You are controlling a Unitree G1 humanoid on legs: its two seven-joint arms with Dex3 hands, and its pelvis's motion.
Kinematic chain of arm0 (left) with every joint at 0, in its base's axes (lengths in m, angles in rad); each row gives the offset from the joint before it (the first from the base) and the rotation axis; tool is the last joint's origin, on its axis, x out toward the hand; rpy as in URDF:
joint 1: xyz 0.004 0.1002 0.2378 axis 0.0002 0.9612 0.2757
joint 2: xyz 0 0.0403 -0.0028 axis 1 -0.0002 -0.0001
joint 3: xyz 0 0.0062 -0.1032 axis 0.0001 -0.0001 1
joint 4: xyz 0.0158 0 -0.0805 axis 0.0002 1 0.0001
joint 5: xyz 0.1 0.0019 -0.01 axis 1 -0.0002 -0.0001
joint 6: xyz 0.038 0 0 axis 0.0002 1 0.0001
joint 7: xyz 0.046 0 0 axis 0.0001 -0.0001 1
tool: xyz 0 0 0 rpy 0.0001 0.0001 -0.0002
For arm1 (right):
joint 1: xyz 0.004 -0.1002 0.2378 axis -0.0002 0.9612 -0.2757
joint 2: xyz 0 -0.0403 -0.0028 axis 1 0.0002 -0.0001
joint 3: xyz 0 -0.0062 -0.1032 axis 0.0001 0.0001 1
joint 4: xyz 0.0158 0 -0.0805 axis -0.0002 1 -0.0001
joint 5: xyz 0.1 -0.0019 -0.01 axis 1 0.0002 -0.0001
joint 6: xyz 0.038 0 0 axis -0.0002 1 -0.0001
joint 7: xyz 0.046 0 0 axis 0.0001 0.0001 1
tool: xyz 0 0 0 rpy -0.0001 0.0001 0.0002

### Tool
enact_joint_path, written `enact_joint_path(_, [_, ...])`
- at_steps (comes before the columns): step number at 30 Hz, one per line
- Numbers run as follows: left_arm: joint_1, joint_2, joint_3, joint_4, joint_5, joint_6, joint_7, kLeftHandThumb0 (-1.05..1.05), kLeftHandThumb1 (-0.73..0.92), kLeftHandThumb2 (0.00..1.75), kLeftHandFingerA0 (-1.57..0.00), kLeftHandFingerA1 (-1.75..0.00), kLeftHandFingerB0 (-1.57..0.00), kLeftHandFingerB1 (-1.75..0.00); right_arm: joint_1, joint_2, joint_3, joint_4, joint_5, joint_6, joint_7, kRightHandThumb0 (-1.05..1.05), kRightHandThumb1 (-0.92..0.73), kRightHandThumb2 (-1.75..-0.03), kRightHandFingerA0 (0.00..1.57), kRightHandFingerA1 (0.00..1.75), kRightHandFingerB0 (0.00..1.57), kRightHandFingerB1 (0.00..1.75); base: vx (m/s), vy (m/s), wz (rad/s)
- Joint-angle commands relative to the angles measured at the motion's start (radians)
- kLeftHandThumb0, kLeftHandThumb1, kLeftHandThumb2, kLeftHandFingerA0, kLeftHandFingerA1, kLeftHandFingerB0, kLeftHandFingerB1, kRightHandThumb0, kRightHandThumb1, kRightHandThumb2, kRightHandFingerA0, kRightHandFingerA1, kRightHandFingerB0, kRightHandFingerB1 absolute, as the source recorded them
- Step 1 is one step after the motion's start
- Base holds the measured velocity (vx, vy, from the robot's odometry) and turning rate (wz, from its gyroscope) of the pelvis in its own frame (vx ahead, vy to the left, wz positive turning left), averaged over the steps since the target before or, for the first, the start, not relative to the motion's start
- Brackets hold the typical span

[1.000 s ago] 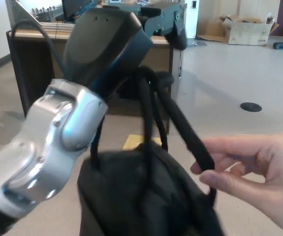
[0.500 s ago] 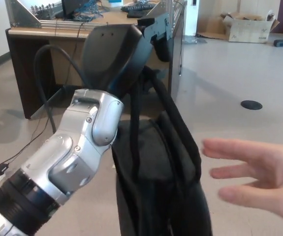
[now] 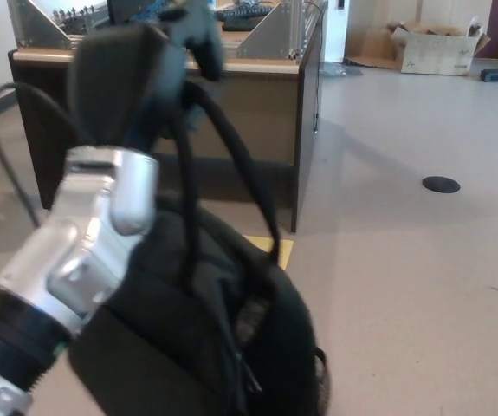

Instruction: A person hands over a black lunchbag to the robot and the robot uses its left hand to grab the strips of the lunchbag, the gives it back to the person.

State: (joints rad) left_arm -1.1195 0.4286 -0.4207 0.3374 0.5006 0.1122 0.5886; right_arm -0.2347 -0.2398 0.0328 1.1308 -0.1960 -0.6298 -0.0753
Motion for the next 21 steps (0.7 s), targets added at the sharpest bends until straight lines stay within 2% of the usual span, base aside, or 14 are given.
enact_joint_path(1, [0.029,0.196,0.219,0.099,0.072,-0.379,0.382,-0.14,0.60,0.56,-0.85,-1.75,-0.65,-1.75,-0.007,-0.030,0.003,-0.006,-0.004,0.001,0.017,-0.79,-0.68,-0.93,0.36,0.52,0.39,0.51,0.00,0.000,0.00])
enact_joint_path(2, [0.043,0.209,0.223,0.104,0.080,-0.384,0.393,-0.14,0.59,0.56,-0.87,-1.75,-0.65,-1.75,-0.006,-0.029,0.004,-0.004,-0.005,-0.002,0.015,-0.75,-0.86,-0.66,0.44,0.45,0.42,0.41,0.00,0.000,0.00])
enact_joint_path(8, [0.172,0.275,0.253,0.092,0.116,-0.450,0.452,-0.11,0.59,0.55,-0.88,-1.75,-0.64,-1.75,-0.004,-0.030,0.006,-0.003,-0.008,-0.002,0.014,-0.76,-0.86,-0.66,0.45,0.45,0.42,0.41,0.00,0.000,0.00])
enact_joint_path(11, [0.336,0.309,0.298,0.004,0.118,-0.496,0.464,-0.12,0.57,0.55,-0.87,-1.75,-0.61,-1.75,-0.006,-0.030,0.007,-0.002,-0.008,0.003,0.019,-0.76,-0.86,-0.66,0.45,0.45,0.42,0.41,0.00,0.000,0.00])
enact_joint_path(16, [0.542,0.314,0.386,-0.075,0.126,-0.508,0.508,-0.11,0.55,0.58,-0.91,-1.75,-0.67,-1.74,-0.002,-0.023,0.002,0.001,0.001,-0.004,0.025,-0.74,-0.85,-0.66,0.44,0.45,0.42,0.40,0.00,0.000,0.00])
enact_joint_path(17, [0.563,0.314,0.398,-0.074,0.128,-0.514,0.516,-0.10,0.56,0.58,-0.91,-1.75,-0.68,-1.75,0.000,-0.025,0.000,0.000,0.003,-0.006,0.027,-0.77,-0.68,-0.93,0.37,0.52,0.40,0.51,0.00,0.000,0.00])
enact_joint_path(18, [0.577,0.312,0.409,-0.075,0.130,-0.513,0.519,-0.10,0.56,0.58,-0.91,-1.75,-0.68,-1.75,0.002,-0.027,-0.001,-0.002,0.004,-0.007,0.028,-0.77,-0.68,-0.93,0.37,0.52,0.40,0.51,0.00,0.000,0.00])
enact_joint_path(19, [0.587,0.320,0.420,-0.062,0.124,-0.525,0.517,-0.11,0.57,0.57,-0.91,-1.75,-0.67,-1.75,0.001,-0.027,0.000,-0.003,0.003,-0.004,0.027,-0.75,-0.86,-0.66,0.44,0.45,0.41,0.40,0.00,0.000,0.00])
enact_joint_path(21, [0.603,0.335,0.453,-0.027,0.103,-0.537,0.497,-0.17,0.57,0.58,-0.90,-1.75,-0.70,-1.70,-0.003,-0.026,-0.002,0.000,0.004,-0.004,0.026,-0.75,-0.86,-0.66,0.44,0.46,0.42,0.41,0.00,0.000,0.00])
